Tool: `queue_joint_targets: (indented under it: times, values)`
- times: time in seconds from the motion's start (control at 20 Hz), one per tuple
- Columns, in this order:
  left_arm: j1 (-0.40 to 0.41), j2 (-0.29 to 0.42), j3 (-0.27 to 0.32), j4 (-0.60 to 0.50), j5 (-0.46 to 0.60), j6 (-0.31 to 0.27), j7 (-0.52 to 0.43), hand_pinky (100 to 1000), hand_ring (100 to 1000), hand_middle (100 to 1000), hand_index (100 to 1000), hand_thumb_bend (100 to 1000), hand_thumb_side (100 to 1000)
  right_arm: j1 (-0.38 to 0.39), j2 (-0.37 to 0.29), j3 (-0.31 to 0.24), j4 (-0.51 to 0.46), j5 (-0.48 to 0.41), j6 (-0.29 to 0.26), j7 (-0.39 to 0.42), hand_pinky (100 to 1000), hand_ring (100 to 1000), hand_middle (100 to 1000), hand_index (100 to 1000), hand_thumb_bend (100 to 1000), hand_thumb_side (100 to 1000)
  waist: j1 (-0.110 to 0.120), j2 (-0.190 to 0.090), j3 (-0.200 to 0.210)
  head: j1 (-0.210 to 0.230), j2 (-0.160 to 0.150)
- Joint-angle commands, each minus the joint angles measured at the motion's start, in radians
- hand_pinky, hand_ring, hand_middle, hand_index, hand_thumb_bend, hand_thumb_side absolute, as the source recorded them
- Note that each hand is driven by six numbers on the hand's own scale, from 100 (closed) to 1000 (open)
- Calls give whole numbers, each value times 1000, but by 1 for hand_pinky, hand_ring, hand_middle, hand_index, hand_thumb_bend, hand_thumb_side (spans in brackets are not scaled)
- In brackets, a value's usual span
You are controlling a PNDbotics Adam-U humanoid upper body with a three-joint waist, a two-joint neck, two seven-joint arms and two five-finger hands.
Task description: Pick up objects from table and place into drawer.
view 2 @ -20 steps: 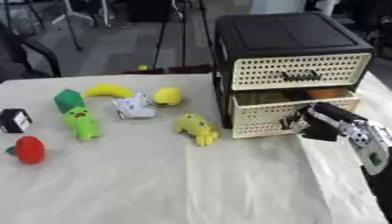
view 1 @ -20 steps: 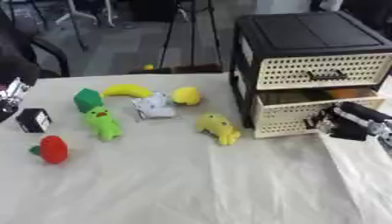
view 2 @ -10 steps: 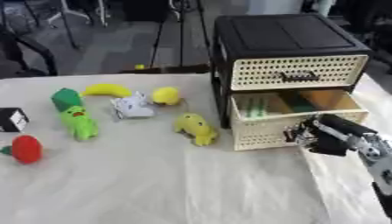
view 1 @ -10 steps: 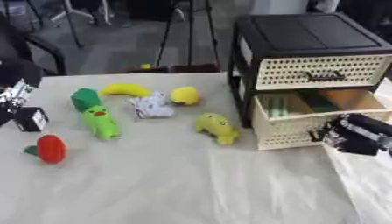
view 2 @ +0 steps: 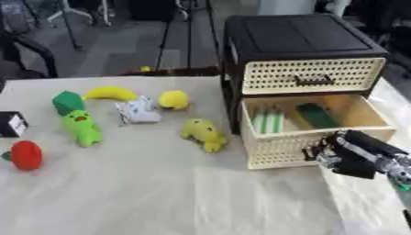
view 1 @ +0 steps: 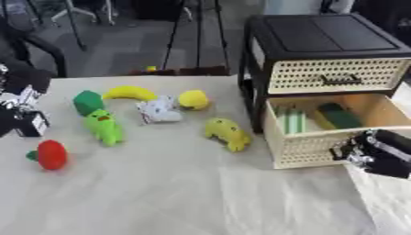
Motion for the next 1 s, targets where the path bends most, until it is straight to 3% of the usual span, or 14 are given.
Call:
queue_joint_targets:
  times: [0.05,0.4,0.75,1.0]
  values:
    - [-7,36,10,1,-9,1,-1,655,602,580,710,473,783,5,-11,-18,-50,-18,13,3,100,100,100,590,100,952,-1,-8,-2,4,-3]
    - [-3,43,15,24,-21,5,3,655,602,581,711,472,786,39,3,-36,-91,-33,25,-3,100,100,100,597,100,938,1,-7,-7,8,-6]
    - [4,50,25,81,-54,16,12,654,601,583,713,471,793,63,19,-63,-133,-72,17,-194,100,100,136,630,100,836,5,-6,-14,12,-7]
    - [8,66,31,178,-106,34,16,653,604,588,718,474,799,65,24,-65,-147,-71,18,-256,100,100,149,660,100,817,8,-7,-19,15,-9]
